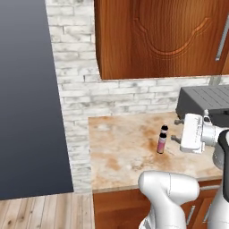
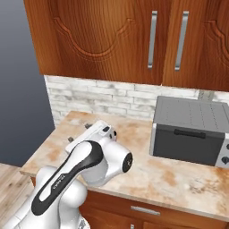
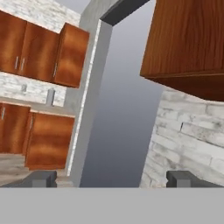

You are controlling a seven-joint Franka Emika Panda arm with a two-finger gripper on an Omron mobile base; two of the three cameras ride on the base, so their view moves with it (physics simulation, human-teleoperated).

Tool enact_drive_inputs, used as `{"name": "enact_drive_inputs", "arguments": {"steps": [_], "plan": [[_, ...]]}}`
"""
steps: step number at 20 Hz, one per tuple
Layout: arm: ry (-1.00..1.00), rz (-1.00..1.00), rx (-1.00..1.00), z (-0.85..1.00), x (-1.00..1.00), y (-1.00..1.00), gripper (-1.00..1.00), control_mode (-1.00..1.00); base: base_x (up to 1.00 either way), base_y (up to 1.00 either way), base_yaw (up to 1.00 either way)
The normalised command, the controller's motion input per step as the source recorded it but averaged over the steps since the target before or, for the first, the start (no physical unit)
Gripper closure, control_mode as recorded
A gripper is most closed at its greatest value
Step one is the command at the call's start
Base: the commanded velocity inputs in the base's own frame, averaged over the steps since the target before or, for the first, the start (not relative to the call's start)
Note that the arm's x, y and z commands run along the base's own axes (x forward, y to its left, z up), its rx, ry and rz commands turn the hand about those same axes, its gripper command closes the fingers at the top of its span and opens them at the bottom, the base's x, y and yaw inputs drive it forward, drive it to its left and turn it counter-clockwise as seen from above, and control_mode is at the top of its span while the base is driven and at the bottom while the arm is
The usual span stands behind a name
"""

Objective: Move the drinks to the dining counter.

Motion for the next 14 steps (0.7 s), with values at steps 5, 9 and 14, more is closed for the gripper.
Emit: {"name": "enact_drive_inputs", "arguments": {"steps": [5,9,14], "plan": [[0.03,-0.04,0.05,-0.38,0.01,-0.20,-1.00,-1.00,0.00,0.00,0.00],[0.00,0.00,0.01,-0.40,0.23,-0.17,-1.00,-1.00,0.00,0.00,0.00],[0.00,0.00,0.02,-0.15,0.47,-0.07,-1.00,-1.00,0.00,0.00,0.00]]}}
